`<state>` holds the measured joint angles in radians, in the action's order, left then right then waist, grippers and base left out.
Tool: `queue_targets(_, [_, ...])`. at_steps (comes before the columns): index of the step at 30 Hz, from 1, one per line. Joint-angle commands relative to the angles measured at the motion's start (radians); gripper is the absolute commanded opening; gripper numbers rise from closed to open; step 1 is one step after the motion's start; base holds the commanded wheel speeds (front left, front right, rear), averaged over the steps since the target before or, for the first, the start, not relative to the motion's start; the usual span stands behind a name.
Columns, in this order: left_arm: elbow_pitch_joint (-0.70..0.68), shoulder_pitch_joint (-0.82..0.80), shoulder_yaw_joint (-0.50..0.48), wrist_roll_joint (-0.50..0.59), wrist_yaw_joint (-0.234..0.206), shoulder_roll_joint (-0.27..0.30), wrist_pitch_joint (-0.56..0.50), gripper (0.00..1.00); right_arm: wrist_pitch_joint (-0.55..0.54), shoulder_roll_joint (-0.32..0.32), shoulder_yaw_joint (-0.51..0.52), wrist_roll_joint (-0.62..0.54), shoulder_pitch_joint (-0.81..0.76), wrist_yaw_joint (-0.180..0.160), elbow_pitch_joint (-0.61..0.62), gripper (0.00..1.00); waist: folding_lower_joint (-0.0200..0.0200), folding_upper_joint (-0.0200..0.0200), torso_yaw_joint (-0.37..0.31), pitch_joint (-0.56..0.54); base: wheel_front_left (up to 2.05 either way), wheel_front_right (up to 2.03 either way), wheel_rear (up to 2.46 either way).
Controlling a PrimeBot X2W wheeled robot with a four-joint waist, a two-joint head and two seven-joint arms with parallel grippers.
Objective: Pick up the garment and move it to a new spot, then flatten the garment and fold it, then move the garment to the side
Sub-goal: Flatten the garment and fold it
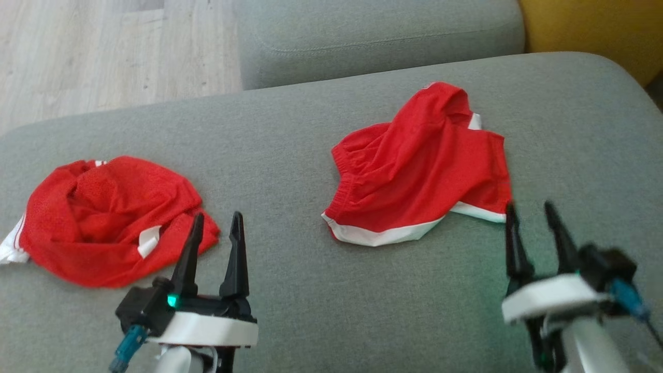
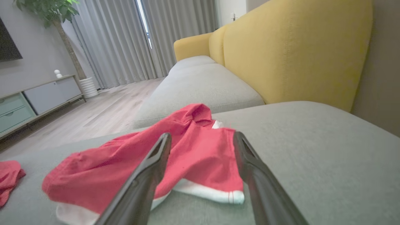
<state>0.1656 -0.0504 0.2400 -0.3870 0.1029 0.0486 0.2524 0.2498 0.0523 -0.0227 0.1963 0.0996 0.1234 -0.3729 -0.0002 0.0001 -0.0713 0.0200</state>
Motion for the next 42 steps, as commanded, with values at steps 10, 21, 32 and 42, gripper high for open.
queue_targets(10, [-0.010,-0.013,-0.048,0.014,0.014,0.002,0.009,1.00,0.012,-0.002,-0.045,0.009,-0.044,0.007,0.108,1.00,0.0002,-0.0001,-0.016,0.002,0.00,0.00,0.00])
queue_targets(21, [-0.009,-0.050,-0.026,0.026,0.021,0.002,0.009,1.00,0.012,-0.002,0.085,-0.102,0.084,0.007,-0.139,1.00,0.0002,-0.0001,0.039,0.066,0.00,0.00,0.00])
queue_targets(32, [-0.001,-0.087,-0.009,0.035,0.025,0.002,0.009,1.00,0.012,-0.002,0.189,-0.143,0.259,0.007,-0.412,1.00,0.0002,-0.0001,0.086,0.123,0.00,0.00,0.00])
queue_targets(42, [-0.003,-0.100,-0.009,0.036,0.026,0.002,0.009,1.00,0.012,-0.002,0.227,-0.164,0.319,0.007,-0.503,1.00,0.0002,-0.0001,0.090,0.140,0.00,0.00,0.00])
